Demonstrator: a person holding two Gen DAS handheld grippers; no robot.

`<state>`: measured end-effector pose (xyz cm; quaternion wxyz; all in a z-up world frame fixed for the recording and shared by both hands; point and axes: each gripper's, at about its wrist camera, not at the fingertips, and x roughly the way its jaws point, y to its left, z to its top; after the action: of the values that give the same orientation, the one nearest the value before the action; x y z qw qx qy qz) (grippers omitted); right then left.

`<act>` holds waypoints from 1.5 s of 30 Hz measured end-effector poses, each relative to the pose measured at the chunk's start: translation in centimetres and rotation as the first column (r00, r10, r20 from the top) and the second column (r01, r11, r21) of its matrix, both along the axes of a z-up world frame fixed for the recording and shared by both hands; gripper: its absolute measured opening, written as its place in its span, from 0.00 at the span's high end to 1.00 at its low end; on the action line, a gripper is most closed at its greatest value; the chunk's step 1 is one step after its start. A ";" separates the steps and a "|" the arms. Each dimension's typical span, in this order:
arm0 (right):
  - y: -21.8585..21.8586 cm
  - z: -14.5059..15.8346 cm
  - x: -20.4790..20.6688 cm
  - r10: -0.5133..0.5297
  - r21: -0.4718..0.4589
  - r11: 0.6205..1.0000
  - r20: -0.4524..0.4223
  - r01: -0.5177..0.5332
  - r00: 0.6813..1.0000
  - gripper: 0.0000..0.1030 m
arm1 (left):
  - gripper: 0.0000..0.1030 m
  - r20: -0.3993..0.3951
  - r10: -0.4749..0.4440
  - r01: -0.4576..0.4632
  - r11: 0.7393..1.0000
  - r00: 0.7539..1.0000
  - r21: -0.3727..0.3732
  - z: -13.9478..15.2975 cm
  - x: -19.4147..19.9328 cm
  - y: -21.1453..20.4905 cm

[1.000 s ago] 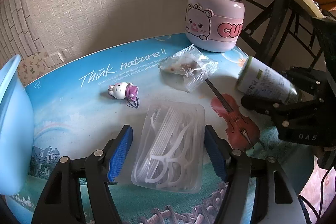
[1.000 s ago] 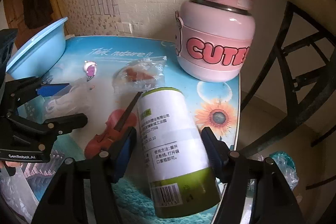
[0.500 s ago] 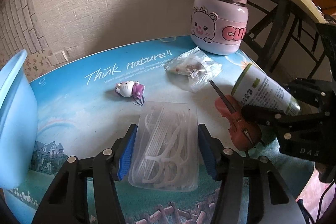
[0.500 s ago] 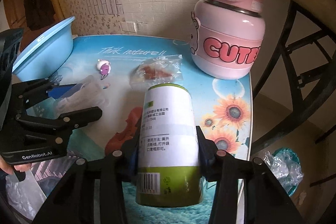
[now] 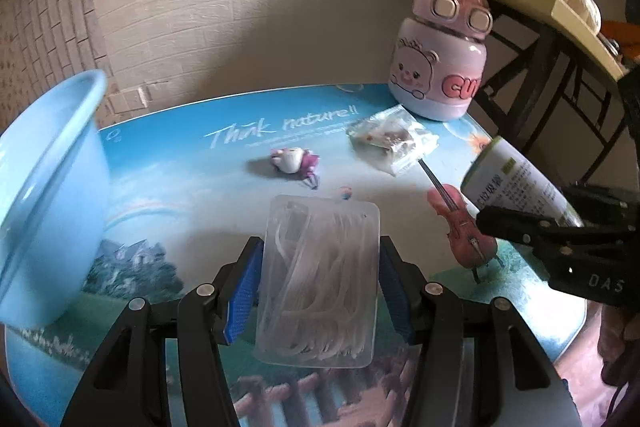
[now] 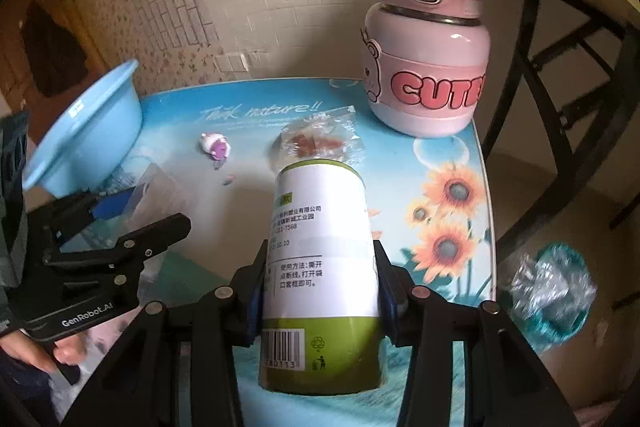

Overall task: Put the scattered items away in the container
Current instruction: 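Carry the floss-pick box and canister over the basin with both grippers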

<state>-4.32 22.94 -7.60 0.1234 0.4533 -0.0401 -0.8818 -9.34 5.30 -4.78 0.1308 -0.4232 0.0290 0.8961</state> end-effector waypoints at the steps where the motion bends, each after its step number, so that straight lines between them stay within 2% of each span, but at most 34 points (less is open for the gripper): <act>1: -0.3 0.1 0.2 -0.004 -0.013 1.000 0.002 0.004 1.000 0.55 | 0.48 -0.005 0.007 -0.007 1.000 1.000 -0.001 0.2 0.3 -0.4; 4: -1.1 0.6 1.2 -0.003 -0.026 1.000 0.001 0.003 1.000 0.55 | 0.48 -0.022 0.029 -0.029 0.999 0.999 -0.017 0.5 0.7 -1.3; 17: -3.5 2.5 3.1 0.007 -0.008 1.000 -0.012 -0.007 1.000 0.55 | 0.48 -0.042 0.082 -0.080 0.996 0.996 0.041 1.8 2.5 -4.6; 38: -7.7 5.5 3.7 0.025 -0.011 1.000 -0.045 -0.025 0.999 0.55 | 0.49 -0.134 0.130 -0.111 0.983 0.982 0.144 6.6 4.3 -8.5; 45: -8.6 6.5 3.6 0.021 -0.018 1.000 -0.058 -0.023 0.998 0.55 | 0.49 -0.195 0.133 -0.100 0.981 0.972 0.168 9.2 4.8 -9.6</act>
<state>-0.74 14.33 -1.13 0.1385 0.4271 -0.0398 -0.8926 -4.58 -4.33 4.45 0.1069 -0.3176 -0.0533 0.9407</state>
